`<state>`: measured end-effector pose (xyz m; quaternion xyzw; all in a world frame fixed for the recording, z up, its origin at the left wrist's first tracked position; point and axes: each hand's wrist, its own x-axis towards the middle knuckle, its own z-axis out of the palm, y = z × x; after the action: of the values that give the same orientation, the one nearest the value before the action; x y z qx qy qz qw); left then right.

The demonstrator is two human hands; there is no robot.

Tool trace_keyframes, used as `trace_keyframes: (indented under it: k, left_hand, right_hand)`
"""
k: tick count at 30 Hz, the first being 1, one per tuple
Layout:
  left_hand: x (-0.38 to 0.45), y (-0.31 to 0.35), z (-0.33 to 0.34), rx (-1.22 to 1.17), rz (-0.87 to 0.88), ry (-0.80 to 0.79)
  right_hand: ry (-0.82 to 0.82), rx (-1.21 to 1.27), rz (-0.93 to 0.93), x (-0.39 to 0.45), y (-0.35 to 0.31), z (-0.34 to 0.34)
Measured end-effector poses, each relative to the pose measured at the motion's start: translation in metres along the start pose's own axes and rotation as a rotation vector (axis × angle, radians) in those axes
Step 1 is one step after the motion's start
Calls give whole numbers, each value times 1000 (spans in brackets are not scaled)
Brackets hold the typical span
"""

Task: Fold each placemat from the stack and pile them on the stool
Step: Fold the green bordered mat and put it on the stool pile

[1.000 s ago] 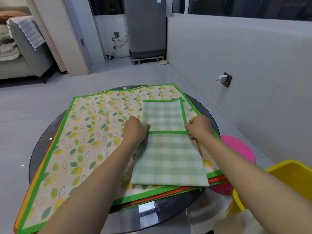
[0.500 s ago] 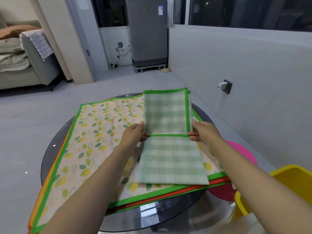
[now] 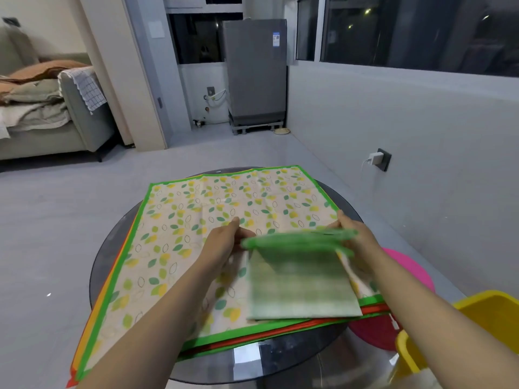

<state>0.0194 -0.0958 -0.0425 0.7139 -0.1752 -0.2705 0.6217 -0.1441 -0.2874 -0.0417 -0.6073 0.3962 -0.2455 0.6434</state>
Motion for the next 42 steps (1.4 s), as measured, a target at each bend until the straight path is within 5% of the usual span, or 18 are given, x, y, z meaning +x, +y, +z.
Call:
trace_keyframes:
  k: [13, 22, 27, 32, 42]
  left_hand:
    - [-13, 1, 12, 481, 264, 49]
    - [-14, -7, 28, 884, 400, 58]
    - [-20, -12, 42, 1185, 597, 32]
    - [-19, -25, 51, 1291, 512, -273]
    - [-21, -33, 34, 1331, 342, -211]
  right_hand:
    - [-165, -667, -271, -8, 3, 7]
    - [-144, -895, -341, -22, 7, 17]
    - [0, -1439, -527, -34, 12, 27]
    - [-249, -1369, -467, -37, 25, 35]
    - [-149, -1388, -329, -34, 36, 22]
